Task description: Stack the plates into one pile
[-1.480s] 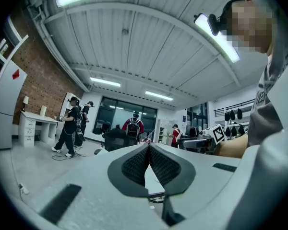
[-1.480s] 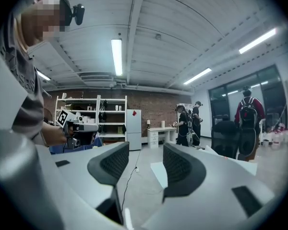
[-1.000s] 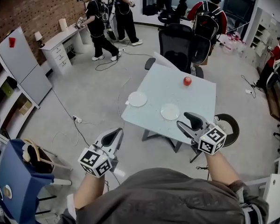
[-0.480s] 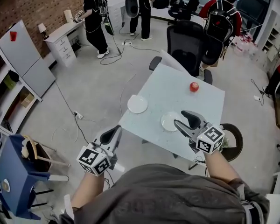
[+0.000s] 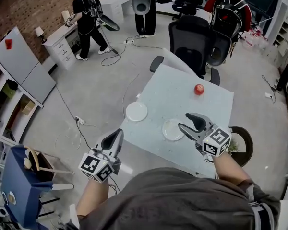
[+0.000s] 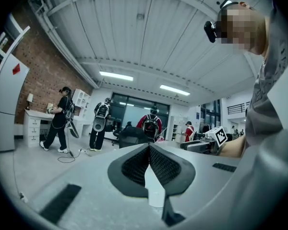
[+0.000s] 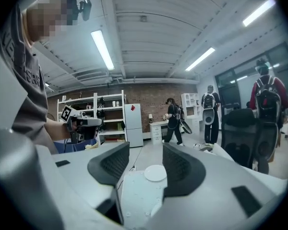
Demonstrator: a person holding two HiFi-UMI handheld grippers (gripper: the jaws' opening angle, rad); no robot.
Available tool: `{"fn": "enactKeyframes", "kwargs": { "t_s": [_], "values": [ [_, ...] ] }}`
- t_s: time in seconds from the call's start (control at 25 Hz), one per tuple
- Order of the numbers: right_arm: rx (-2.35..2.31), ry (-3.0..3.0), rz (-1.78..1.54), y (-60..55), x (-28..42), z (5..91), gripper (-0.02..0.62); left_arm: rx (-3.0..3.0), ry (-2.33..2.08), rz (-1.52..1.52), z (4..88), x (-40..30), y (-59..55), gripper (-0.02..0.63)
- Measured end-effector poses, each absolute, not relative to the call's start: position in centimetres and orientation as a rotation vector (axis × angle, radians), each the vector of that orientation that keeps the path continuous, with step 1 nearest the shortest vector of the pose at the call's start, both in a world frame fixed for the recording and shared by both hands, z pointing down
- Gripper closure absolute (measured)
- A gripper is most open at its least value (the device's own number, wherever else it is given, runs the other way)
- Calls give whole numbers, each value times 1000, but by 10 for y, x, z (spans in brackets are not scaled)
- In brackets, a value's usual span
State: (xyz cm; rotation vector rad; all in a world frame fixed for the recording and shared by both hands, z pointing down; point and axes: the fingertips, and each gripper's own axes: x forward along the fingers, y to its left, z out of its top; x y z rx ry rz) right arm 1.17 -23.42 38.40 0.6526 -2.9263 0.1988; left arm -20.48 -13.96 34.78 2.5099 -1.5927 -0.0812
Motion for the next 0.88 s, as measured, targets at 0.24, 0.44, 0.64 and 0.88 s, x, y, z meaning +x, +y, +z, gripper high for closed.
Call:
{"fn": "enactKeyframes", "kwargs": {
  "t_s": [0.24, 0.44, 0.64, 0.88],
  "values": [
    [887, -2860, 268, -243, 31, 401, 390, 2619, -1432, -17, 356, -202, -163, 601],
    [1074, -2778, 287, -241, 79, 411, 390, 2705, -1277, 13, 364, -163, -180, 601],
    [1286, -2661, 356, -240, 165, 431, 391, 2795, -1092, 39, 374, -92, -196, 601],
    [1500, -2450, 467, -223, 289, 485, 396, 2880, -854, 88, 396, 14, -208, 601]
  ]
}}
